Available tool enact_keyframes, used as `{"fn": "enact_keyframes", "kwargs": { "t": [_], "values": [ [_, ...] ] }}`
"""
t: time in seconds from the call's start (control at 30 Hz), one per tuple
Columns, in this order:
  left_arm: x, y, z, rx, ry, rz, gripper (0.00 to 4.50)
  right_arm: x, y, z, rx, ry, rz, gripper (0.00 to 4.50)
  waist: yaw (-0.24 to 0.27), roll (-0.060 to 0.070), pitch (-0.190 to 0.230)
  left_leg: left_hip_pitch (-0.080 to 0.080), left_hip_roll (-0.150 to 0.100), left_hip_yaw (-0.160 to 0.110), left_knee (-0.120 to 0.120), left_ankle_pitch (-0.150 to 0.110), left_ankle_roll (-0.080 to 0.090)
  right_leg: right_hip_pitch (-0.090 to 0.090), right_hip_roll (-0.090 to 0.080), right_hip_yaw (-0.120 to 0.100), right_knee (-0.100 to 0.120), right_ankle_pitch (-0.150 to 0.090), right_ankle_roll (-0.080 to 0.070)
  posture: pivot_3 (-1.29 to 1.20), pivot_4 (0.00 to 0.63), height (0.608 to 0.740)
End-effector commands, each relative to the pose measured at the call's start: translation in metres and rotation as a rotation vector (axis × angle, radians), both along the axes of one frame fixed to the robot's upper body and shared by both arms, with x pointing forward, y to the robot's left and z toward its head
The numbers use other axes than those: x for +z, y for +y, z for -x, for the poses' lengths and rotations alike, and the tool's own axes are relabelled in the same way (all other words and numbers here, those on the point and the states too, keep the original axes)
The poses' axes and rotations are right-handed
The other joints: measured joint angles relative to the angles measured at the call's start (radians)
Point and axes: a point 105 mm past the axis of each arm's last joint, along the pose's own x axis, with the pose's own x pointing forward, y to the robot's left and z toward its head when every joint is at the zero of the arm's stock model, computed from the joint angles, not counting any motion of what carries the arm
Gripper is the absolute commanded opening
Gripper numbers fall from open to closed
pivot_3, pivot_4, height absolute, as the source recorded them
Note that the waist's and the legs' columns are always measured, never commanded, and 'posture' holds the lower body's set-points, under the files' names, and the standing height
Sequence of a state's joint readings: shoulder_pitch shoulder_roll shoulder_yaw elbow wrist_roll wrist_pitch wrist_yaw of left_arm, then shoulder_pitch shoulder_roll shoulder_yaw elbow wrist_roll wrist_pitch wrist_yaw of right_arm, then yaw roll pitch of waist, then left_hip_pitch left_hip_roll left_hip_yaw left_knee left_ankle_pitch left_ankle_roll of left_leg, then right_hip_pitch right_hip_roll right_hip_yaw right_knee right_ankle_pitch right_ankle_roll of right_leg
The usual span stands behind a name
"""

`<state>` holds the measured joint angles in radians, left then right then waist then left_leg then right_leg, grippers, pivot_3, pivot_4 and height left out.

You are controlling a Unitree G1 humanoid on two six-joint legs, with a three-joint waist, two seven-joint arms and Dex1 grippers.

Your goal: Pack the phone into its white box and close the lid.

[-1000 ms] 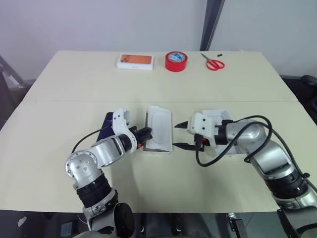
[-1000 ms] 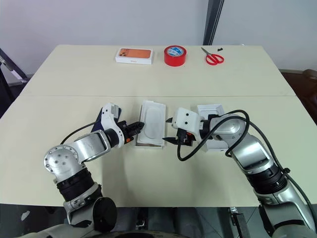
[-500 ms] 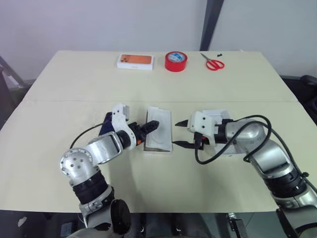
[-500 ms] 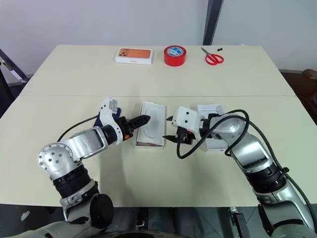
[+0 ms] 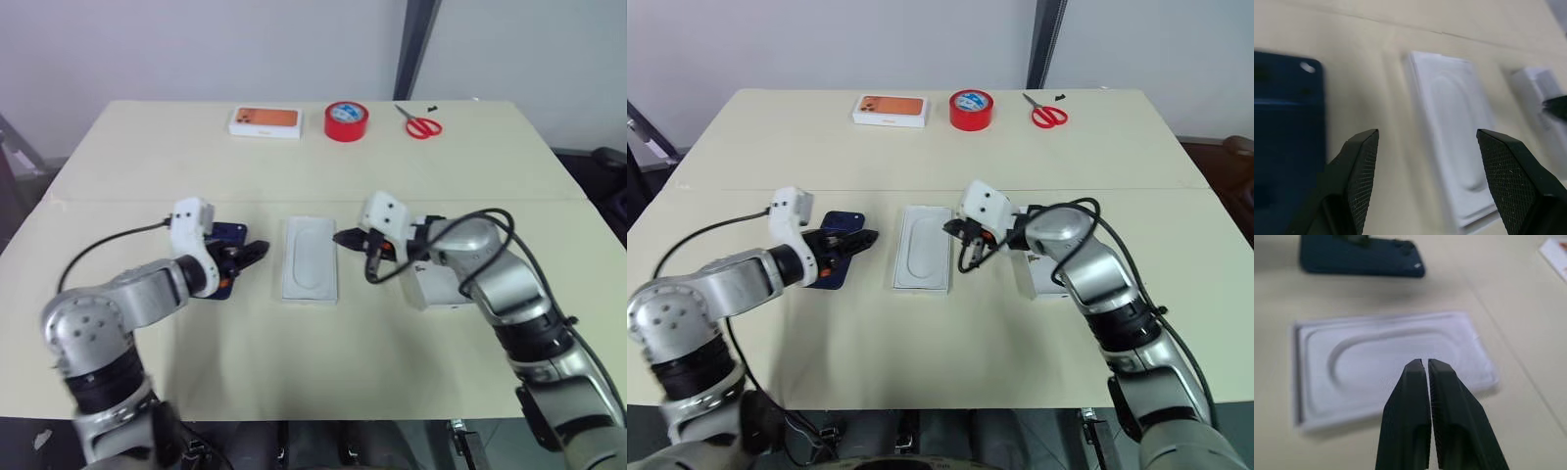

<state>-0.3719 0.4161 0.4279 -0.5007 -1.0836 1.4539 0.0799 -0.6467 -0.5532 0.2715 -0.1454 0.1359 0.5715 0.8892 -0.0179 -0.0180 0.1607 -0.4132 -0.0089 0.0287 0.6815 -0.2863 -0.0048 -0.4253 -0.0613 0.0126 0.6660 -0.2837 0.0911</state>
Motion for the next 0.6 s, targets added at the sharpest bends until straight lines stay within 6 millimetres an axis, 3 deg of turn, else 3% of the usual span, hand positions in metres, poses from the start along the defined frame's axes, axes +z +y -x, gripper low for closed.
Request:
{"fn": "enact_keyframes", "kwargs": {
  "t": [0.03,0.17,0.3,0.6],
  "values": [
    [0.014,0.004,0.010,-0.094,-0.182,-0.083,3.39,0.004,0.017,-0.015,-0.072,-0.011,-0.025,0.03,-0.003,0.000,0.000,0.000,0.000,0.000,0.000,0.000,0.000,0.000,0.000,0.000,-0.001,0.000,0.000,0.00,0.150,0.725],
    [0.018,0.007,0.030,-0.232,-0.358,-0.164,3.39,-0.007,0.034,-0.034,-0.160,-0.007,-0.017,0.03,-0.002,0.000,0.000,0.000,0.000,0.000,-0.001,0.000,0.000,0.000,-0.001,0.000,-0.001,0.000,-0.001,0.00,0.150,0.725],
    [0.003,0.008,0.049,-0.354,-0.392,-0.218,3.39,-0.023,0.044,-0.051,-0.218,-0.013,0.052,0.03,0.001,0.001,0.000,0.000,0.000,0.001,-0.002,0.000,0.000,0.000,-0.003,0.000,-0.003,-0.002,-0.004,0.00,0.150,0.725],
    [-0.001,0.005,0.063,-0.396,-0.414,-0.174,3.39,-0.048,0.043,-0.060,-0.257,-0.006,0.141,0.03,-0.009,0.001,0.000,0.000,0.000,0.001,-0.003,-0.004,0.007,-0.001,-0.003,0.000,-0.002,0.000,-0.001,0.00,0.150,0.725]
  ]
}}
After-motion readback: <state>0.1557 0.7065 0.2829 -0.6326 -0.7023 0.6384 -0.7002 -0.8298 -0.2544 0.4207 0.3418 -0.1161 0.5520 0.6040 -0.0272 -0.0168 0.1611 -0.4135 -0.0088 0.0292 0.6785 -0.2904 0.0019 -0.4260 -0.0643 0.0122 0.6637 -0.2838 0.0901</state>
